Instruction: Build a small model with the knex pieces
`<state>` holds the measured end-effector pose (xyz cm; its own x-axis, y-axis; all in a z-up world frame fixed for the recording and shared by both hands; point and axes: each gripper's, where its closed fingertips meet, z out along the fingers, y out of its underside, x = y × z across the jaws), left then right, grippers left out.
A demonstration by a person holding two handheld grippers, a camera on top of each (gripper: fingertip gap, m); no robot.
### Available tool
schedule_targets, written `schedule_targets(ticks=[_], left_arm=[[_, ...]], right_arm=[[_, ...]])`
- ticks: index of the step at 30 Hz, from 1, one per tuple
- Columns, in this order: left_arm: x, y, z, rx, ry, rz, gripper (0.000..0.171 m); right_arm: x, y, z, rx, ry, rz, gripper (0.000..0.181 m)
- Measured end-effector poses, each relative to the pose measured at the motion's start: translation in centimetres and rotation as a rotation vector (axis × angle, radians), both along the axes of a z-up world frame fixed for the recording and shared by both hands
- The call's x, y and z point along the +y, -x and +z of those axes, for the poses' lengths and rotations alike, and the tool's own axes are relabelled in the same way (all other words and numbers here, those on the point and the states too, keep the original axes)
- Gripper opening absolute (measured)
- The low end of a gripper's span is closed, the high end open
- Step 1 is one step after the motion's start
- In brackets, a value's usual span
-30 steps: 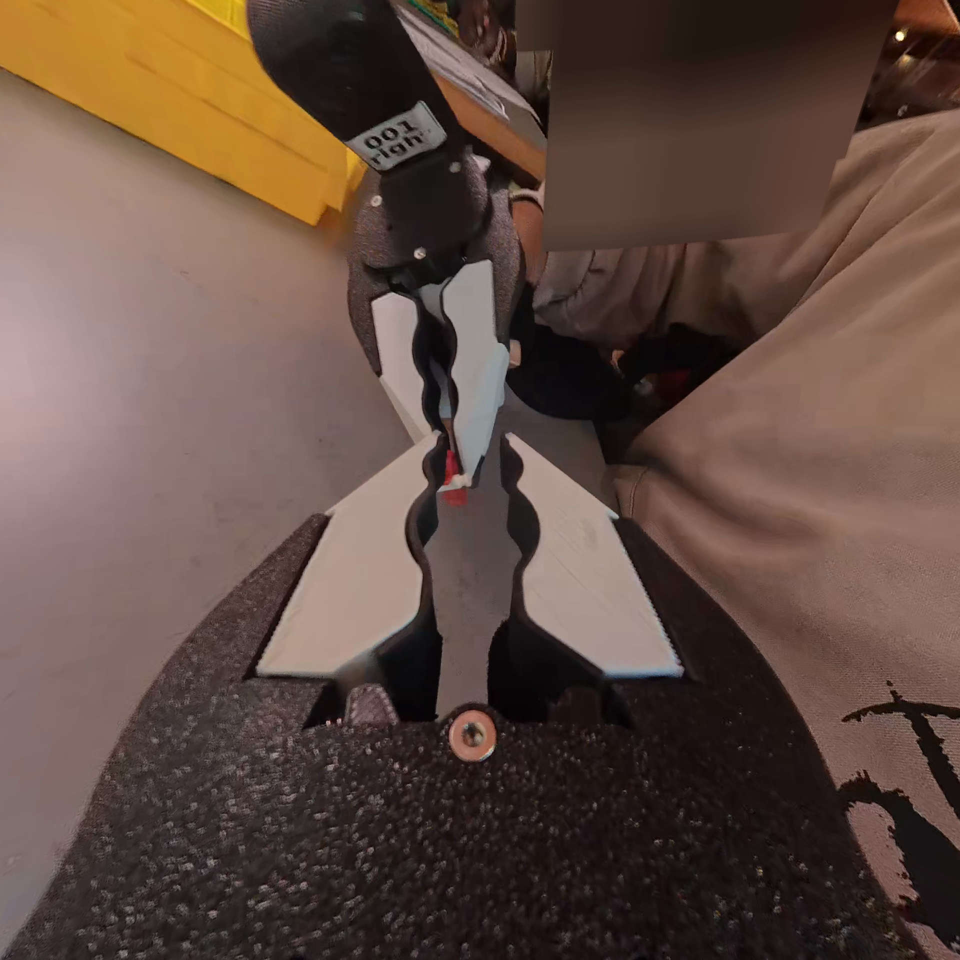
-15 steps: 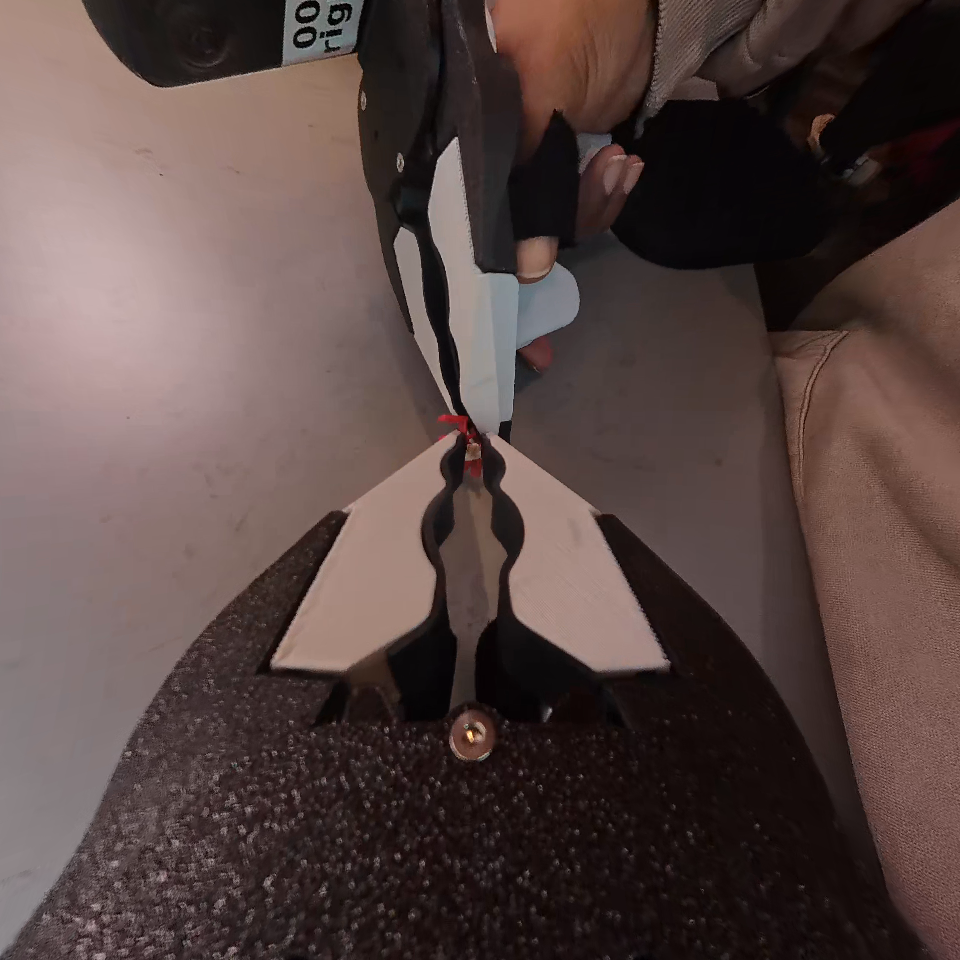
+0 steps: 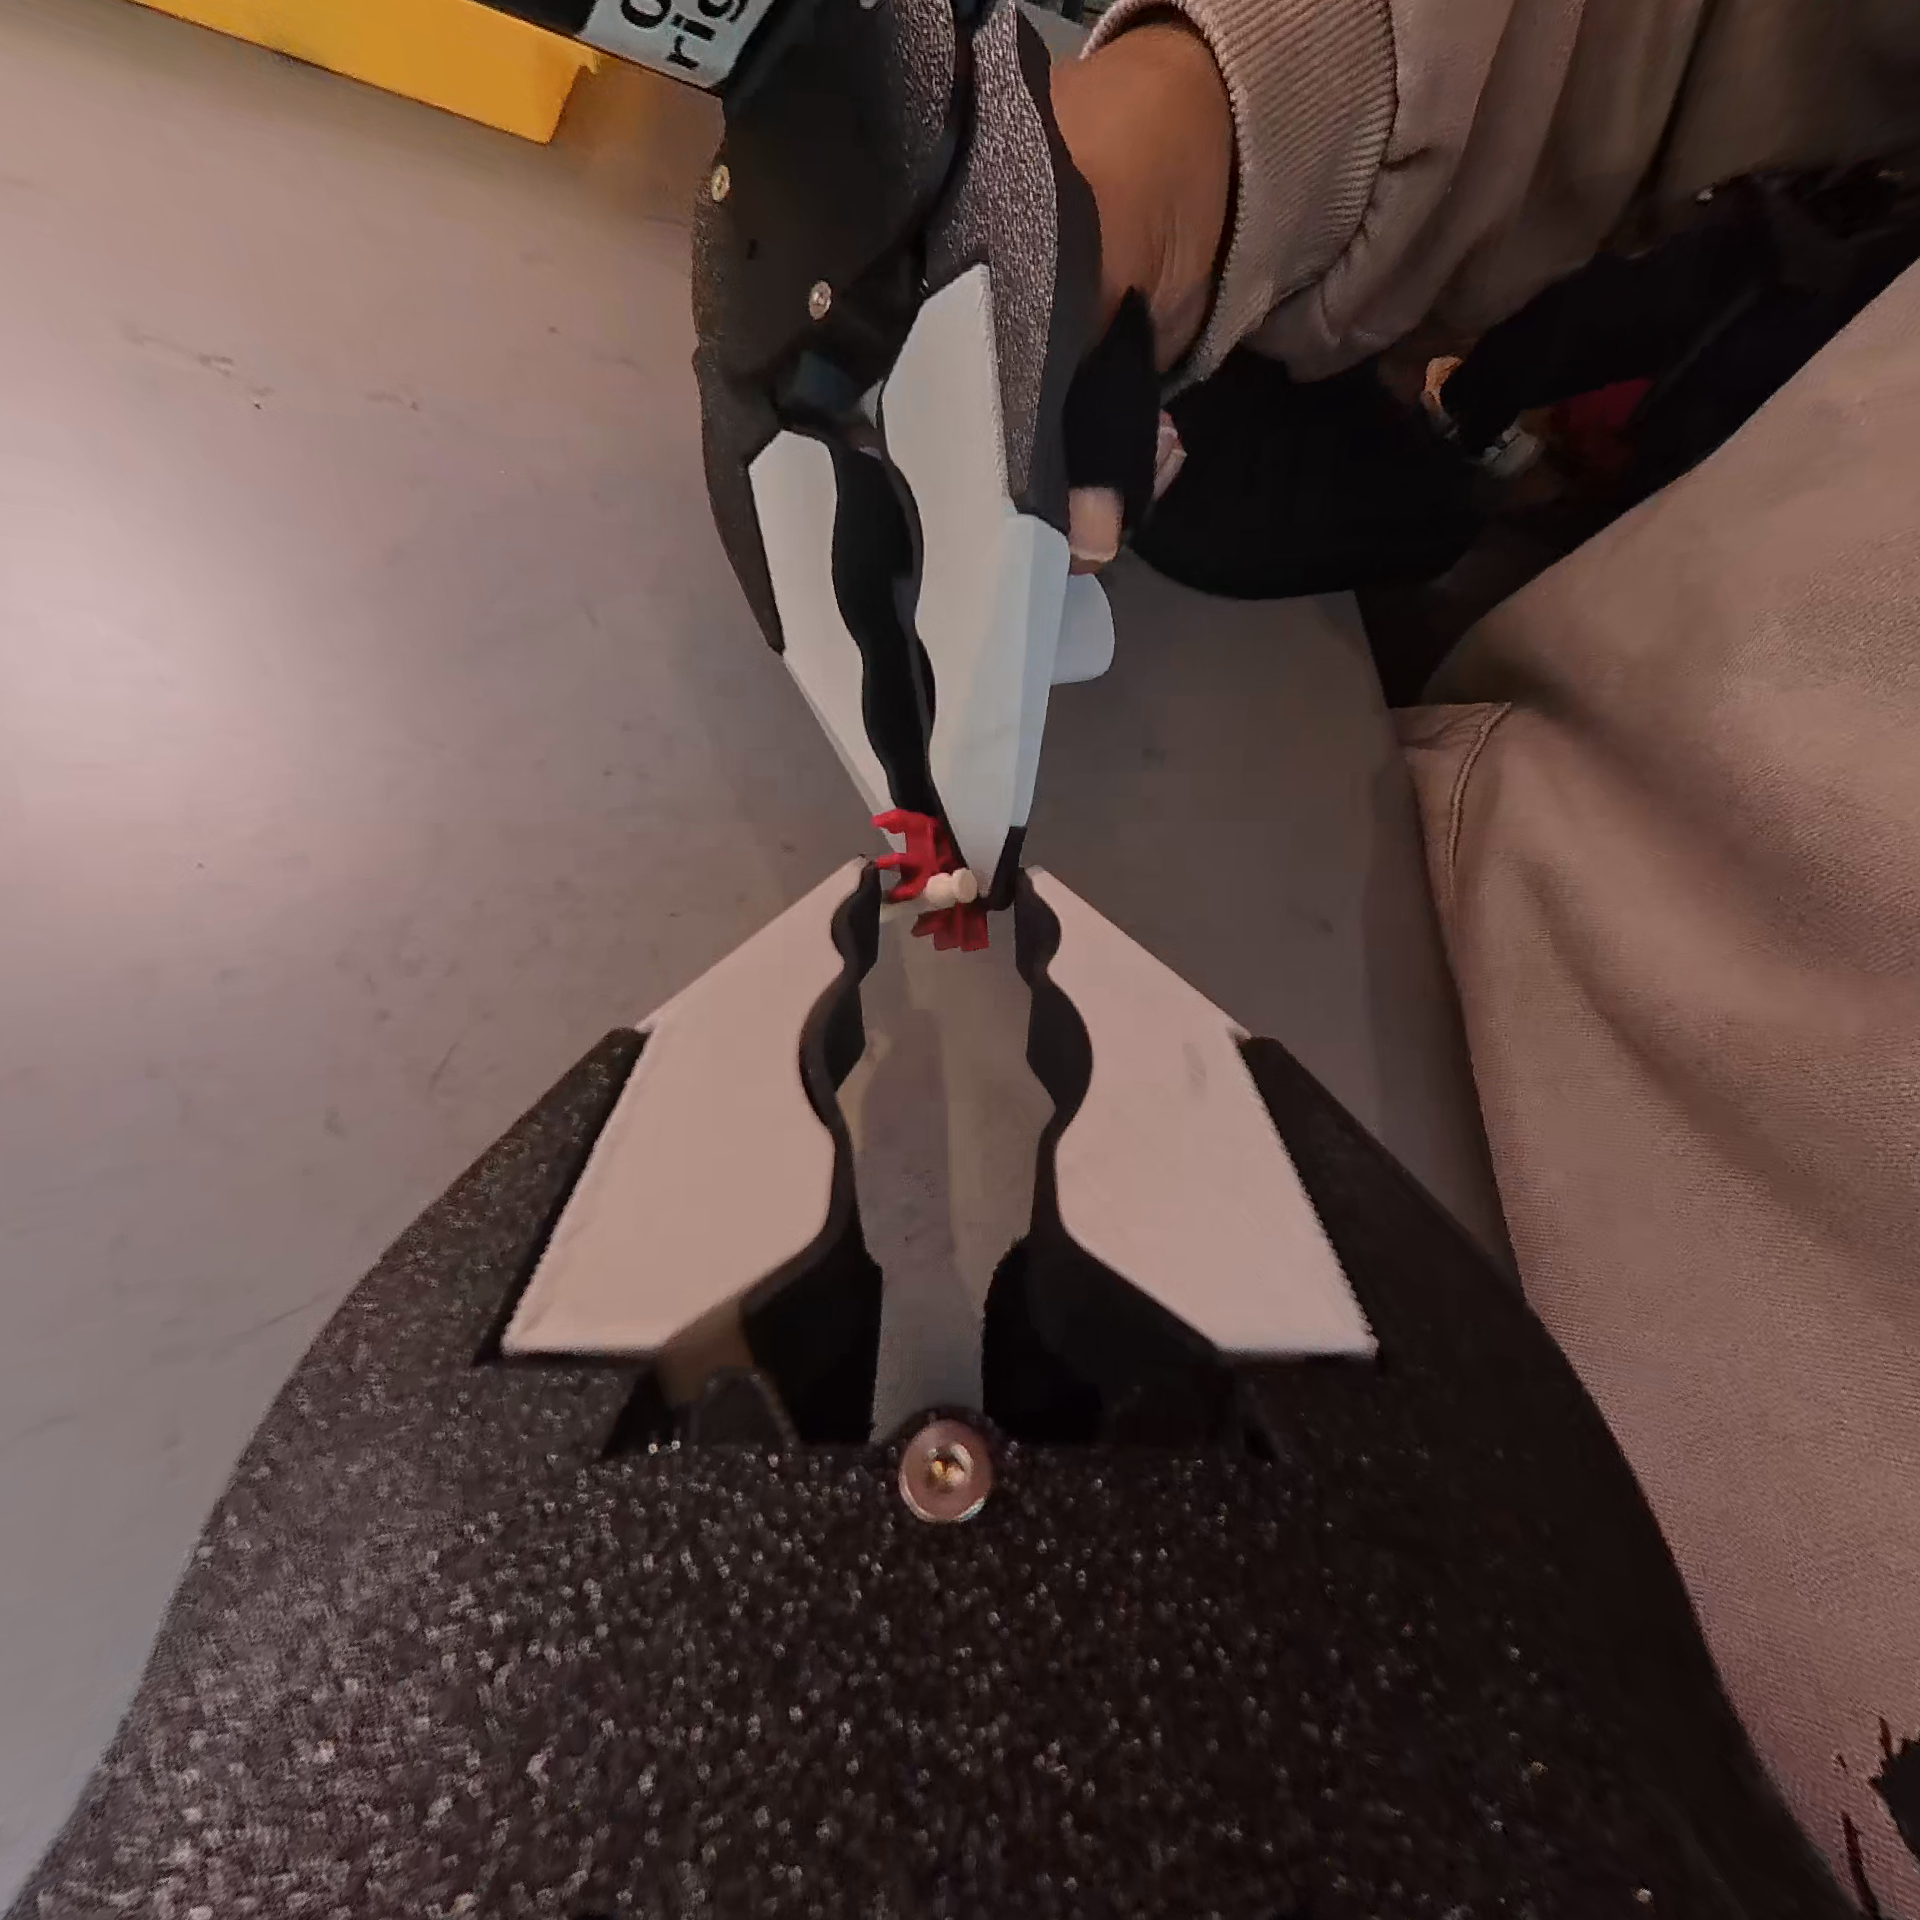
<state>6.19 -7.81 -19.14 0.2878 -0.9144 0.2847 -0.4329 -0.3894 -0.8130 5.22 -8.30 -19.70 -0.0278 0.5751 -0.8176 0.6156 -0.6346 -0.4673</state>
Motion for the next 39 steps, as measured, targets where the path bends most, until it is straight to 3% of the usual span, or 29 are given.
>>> schedule_targets(ticks=[9,14,19,23,25,28,31,39], left_arm=[[0.7,1.0,-0.3,0.046,-0.111,-0.003,0.014],[-0.1,0.8,-1.7,0.079,-0.063,-0.042,0.013],[-0.5,0.1,-2.2,0.102,-0.055,-0.069,0.012],[-0.4,0.1,-2.2,0.084,-0.017,-0.084,0.011],[-0.3,0.2,-2.2,0.078,0.003,-0.096,0.01],[0.0,0.0,-2.1,0.059,0.044,-0.112,0.011],[0.0,-0.1,-2.1,0.042,0.086,-0.13,0.011],[0.5,0.2,-2.1,0.008,0.154,-0.103,0.011]], right_arm=[[0.5,0.2,-0.4,-0.013,0.104,-0.117,0.004],[-0.2,-0.1,-1.9,-0.1,-0.042,-0.069,0.008],[-0.4,-1.2,-2.8,-0.194,-0.403,0.038,0.016],[-0.1,-1.7,-3.1,-0.177,-0.689,0.103,0.028],[1.1,-1.9,-2.6,-0.099,-0.932,0.121,0.042],[1.3,-1.9,-0.8,0.083,-1.348,0.191,0.041],[1.2,-1.9,-1.6,0.104,-1.722,0.337,0.032],[1.1,-0.4,-1.6,0.166,-2.052,0.32,0.016]])
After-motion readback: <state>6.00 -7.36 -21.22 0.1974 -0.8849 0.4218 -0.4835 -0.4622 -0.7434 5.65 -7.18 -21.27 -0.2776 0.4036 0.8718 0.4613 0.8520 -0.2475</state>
